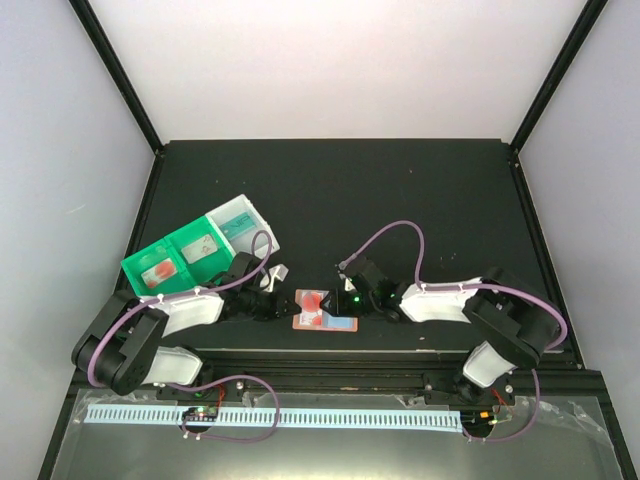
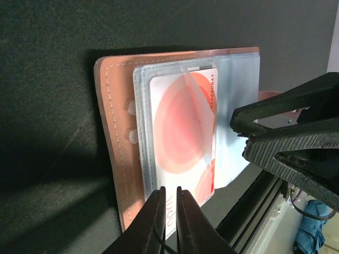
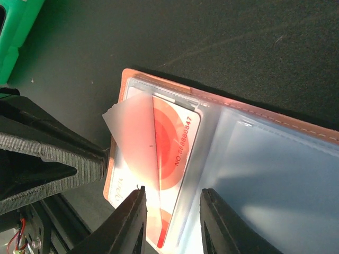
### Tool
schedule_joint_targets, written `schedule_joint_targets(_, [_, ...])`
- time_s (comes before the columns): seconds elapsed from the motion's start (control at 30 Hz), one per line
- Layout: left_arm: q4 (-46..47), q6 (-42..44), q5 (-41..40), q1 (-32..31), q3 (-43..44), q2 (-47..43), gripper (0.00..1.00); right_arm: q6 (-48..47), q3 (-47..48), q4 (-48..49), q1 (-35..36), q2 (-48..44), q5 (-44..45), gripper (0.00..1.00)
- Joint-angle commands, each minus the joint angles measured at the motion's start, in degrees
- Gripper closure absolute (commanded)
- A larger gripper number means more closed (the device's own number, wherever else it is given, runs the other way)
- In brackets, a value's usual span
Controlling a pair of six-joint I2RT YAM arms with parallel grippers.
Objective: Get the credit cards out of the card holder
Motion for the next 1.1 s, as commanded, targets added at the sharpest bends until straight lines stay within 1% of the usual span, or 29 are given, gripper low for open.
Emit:
schedule_joint_targets(0.0, [2.7, 0.0, 0.8, -0.4, -0.8, 0.8, 0.93, 0.0, 1.4, 2.4, 0.3, 1.5, 0.1, 0.72])
schedule_joint_targets(0.43, [4.2, -0.6, -0.3, -0.6, -1.9, 1.9, 0.97, -0.1, 2.7, 3.2, 0.2, 5.1, -0.1, 0.74])
schedule_joint_targets(0.5, [4.2, -0.6, -0.5, -0.6, -2.0, 2.0, 0.98, 0.3, 2.3, 3.5, 0.3, 5.4, 0.1, 0.76])
schedule_joint_targets(0.8, [4.5, -0.5, -0.9, -0.7, -2.3, 2.2, 0.98, 0.4, 1.6, 3.8, 0.3, 5.7, 1.5, 0.82])
schedule_joint_targets(1.07, [4.7, -0.5, -1.2, -0.7, -2.4, 3.0, 0.99, 0.3, 0.5, 3.9, 0.3, 4.8, 3.1, 0.91])
